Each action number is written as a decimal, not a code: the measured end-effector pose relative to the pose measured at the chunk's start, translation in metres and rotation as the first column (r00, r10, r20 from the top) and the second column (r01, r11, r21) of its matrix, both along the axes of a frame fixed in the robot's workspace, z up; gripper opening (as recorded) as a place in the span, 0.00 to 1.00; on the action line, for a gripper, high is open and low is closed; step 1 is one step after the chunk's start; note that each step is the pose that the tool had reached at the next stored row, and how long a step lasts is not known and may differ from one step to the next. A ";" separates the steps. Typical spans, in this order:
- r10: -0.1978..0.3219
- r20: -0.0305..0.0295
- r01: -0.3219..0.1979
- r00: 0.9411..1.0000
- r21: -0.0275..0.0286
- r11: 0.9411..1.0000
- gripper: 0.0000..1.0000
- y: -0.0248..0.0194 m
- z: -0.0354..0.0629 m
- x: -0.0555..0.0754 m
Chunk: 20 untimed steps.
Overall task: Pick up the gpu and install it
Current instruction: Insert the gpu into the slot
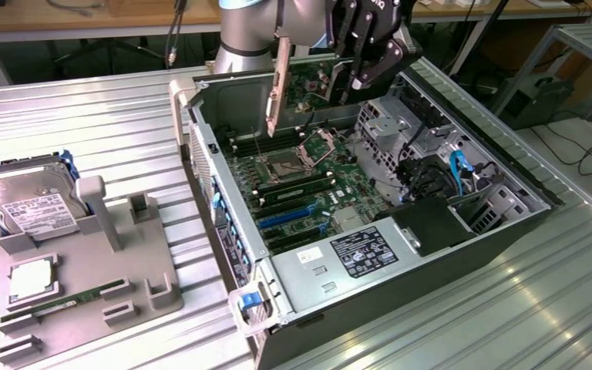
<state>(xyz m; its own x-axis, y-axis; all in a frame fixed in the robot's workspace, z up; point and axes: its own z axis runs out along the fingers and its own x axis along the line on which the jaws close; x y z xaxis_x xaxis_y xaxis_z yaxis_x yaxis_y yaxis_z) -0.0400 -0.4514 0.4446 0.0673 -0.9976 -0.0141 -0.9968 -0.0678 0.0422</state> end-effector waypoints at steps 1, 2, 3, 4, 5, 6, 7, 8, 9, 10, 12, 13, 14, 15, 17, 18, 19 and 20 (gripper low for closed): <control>0.000 0.000 0.000 1.000 0.000 1.000 0.28 0.0000 -0.0003 0.000; 0.001 0.000 -0.001 1.000 0.000 1.000 0.28 0.0000 -0.0005 0.000; 0.001 0.000 -0.001 1.000 0.000 1.000 0.28 0.0000 -0.0008 0.000; 0.001 0.000 -0.001 1.000 0.000 1.000 0.28 0.0000 -0.0012 0.000; 0.001 0.000 -0.001 1.000 0.000 1.000 0.28 0.0000 -0.0017 0.000; 0.001 0.000 -0.001 1.000 0.000 1.000 0.28 0.0000 -0.0022 0.000; 0.001 0.000 -0.001 1.000 0.000 1.000 0.28 0.0000 -0.0027 0.000; 0.001 0.000 -0.001 1.000 0.000 1.000 0.28 0.0000 -0.0034 0.000; 0.001 0.000 -0.001 1.000 0.000 1.000 0.28 0.0000 -0.0040 0.000; 0.001 0.000 -0.001 1.000 0.000 1.000 0.28 0.0000 -0.0047 0.000; 0.001 0.000 -0.001 1.000 0.000 1.000 0.28 0.0000 -0.0057 0.000; 0.001 0.000 -0.001 1.000 0.000 1.000 0.28 0.0000 -0.0064 0.000; 0.001 0.000 -0.001 1.000 0.000 1.000 0.28 0.0000 -0.0072 0.000; 0.001 0.000 -0.001 1.000 0.000 1.000 0.28 0.0000 -0.0077 0.000; 0.001 0.000 -0.001 1.000 0.000 1.000 0.28 0.0000 -0.0093 0.000; 0.001 0.000 -0.001 1.000 0.000 1.000 0.28 0.0000 -0.0105 0.000; 0.001 0.000 -0.001 1.000 0.000 1.000 0.28 0.0000 -0.0111 0.000; 0.001 0.000 -0.001 1.000 0.000 1.000 0.28 0.0000 -0.0116 0.000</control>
